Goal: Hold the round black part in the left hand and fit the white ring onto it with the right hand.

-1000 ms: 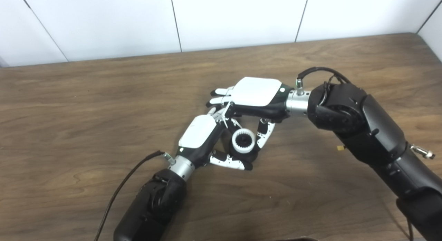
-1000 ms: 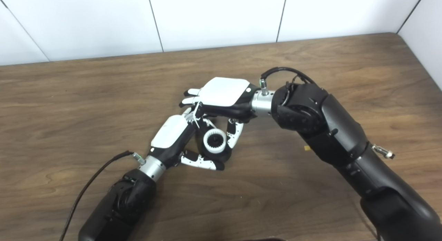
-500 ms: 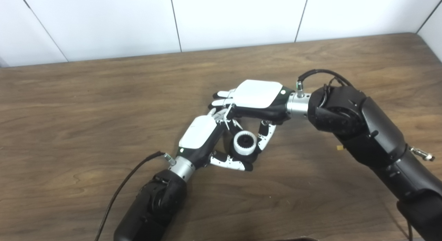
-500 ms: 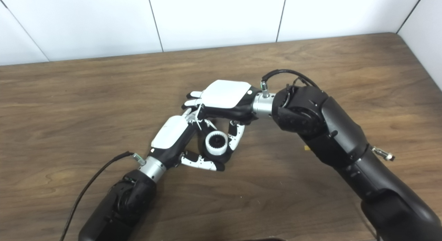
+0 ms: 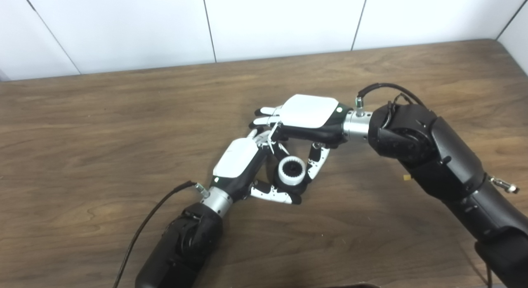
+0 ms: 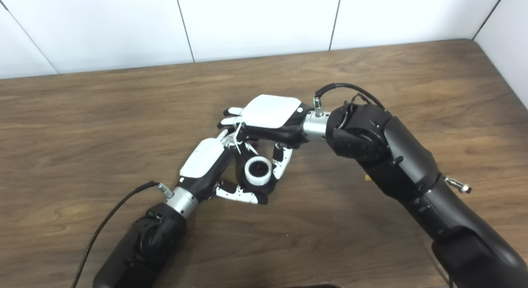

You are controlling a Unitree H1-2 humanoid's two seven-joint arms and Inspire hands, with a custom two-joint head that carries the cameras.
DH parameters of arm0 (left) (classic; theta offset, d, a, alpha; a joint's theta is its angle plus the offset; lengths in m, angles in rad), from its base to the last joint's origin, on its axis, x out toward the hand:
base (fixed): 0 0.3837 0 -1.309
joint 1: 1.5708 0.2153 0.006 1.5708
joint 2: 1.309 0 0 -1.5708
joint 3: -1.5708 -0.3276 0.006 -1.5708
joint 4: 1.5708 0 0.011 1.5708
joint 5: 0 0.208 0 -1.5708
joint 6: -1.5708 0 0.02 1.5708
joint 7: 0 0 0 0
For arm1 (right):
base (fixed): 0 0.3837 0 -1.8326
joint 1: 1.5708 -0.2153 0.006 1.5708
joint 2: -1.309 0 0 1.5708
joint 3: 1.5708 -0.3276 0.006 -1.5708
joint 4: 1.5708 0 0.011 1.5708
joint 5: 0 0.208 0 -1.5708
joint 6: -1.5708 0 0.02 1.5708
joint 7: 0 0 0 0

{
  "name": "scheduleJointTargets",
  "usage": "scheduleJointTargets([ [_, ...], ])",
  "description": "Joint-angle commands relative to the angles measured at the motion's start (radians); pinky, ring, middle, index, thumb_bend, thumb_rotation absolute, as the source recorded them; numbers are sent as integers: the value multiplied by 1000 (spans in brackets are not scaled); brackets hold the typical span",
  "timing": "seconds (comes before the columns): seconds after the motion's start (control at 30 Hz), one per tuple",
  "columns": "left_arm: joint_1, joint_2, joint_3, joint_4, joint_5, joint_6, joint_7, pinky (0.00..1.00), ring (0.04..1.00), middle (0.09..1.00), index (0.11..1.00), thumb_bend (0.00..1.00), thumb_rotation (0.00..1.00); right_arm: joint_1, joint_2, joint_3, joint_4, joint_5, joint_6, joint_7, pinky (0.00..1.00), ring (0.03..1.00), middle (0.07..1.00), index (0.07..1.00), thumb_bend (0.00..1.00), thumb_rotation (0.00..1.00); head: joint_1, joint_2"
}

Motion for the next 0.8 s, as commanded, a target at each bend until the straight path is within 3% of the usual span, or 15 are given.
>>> scheduleJointTargets([
  [0.0,13,-1,-26,-8,12,-11,-35,1000,921,852,478,519,52,-15,-10,-9,-7,-10,-11,-22,914,1000,953,481,513,136,1,1],
  [0.4,7,-6,-26,6,10,-18,-26,1000,926,852,478,519,51,-16,-19,-23,-22,8,-11,-24,916,998,946,481,514,144,-3,-4],
  [0.57,7,-4,-27,4,12,-18,-27,1000,924,855,479,519,51,-25,-21,-26,-40,15,24,10,952,1000,957,492,516,162,-4,-5],
  [0.6,7,-4,-27,3,12,-18,-28,1000,924,857,479,519,51,-27,-21,-27,-44,15,30,17,954,1000,962,567,687,288,-5,-5],
  [0.63,7,-4,-27,2,10,-17,-30,1000,925,858,479,519,51,-29,-22,-27,-47,18,36,24,954,1000,964,614,793,366,-5,-5],
  [0.77,7,-4,-27,4,8,-20,-27,1000,929,859,478,518,51,-34,-23,-26,-53,24,50,39,961,1000,976,687,904,443,-5,-5],
])
